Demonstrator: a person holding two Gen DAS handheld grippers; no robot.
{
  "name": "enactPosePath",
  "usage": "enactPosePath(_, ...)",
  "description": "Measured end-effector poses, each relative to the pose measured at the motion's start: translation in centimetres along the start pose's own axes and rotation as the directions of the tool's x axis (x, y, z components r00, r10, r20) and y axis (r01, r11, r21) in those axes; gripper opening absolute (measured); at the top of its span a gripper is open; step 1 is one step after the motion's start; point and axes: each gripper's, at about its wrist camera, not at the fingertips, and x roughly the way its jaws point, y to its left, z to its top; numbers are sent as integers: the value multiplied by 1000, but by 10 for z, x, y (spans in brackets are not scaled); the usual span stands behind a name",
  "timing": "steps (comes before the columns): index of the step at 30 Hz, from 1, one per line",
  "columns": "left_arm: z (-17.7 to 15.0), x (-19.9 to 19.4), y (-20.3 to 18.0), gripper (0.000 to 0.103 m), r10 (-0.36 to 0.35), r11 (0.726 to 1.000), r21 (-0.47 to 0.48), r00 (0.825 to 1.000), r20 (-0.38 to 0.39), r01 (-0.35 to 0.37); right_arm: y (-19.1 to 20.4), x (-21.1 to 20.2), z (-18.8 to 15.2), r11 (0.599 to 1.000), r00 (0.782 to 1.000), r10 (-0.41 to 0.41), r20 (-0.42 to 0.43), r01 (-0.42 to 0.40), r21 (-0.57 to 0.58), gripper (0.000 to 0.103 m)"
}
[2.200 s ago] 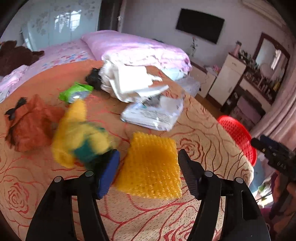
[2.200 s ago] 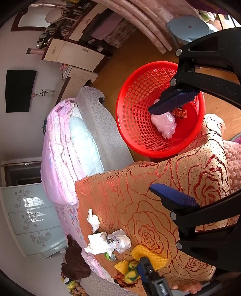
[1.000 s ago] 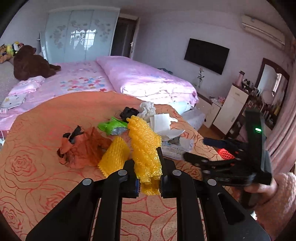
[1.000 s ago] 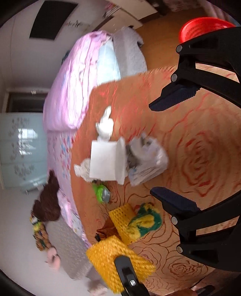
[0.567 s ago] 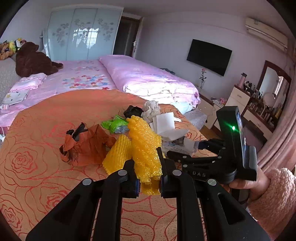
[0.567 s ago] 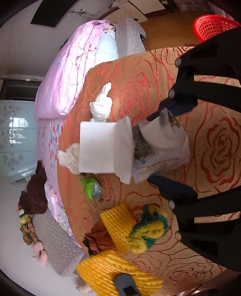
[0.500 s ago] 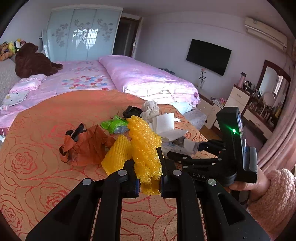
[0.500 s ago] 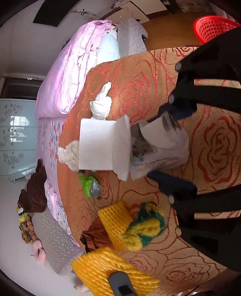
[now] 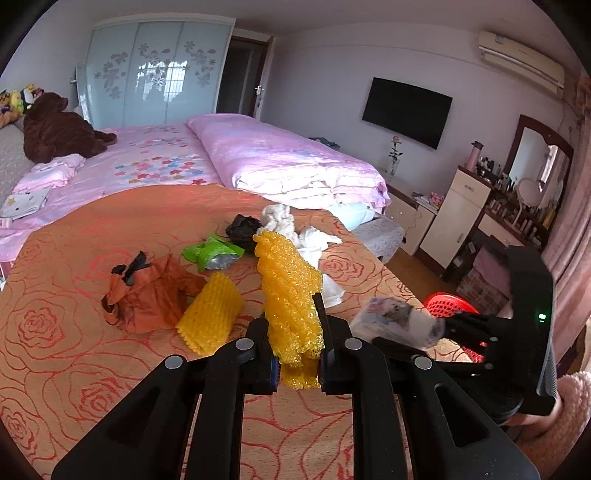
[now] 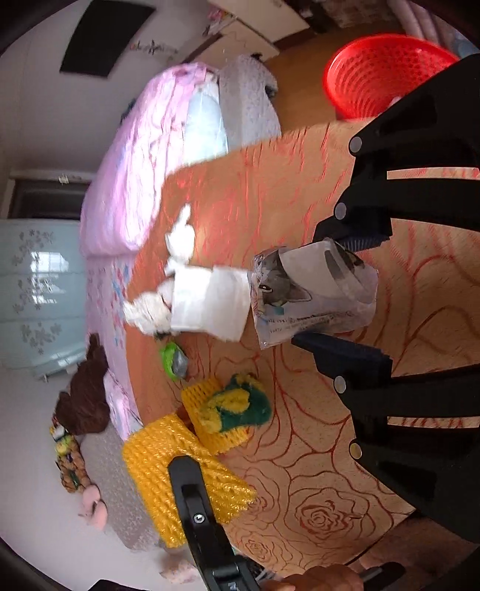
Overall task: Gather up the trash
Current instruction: 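Carry both items over the red wastebasket and open both tools to drop them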
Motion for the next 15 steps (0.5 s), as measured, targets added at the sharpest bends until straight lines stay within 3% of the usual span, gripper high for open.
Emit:
enactPosePath(5,1,3,-14,14,-13,1000,18,1000,-1,13,-15,-23,1,995,995,-82,60,79,57,39)
enactPosePath(15,9,9,-41,14,-15,998,65,1000,3,14,-40,-62,10,977,974,-169,149,147,153,39)
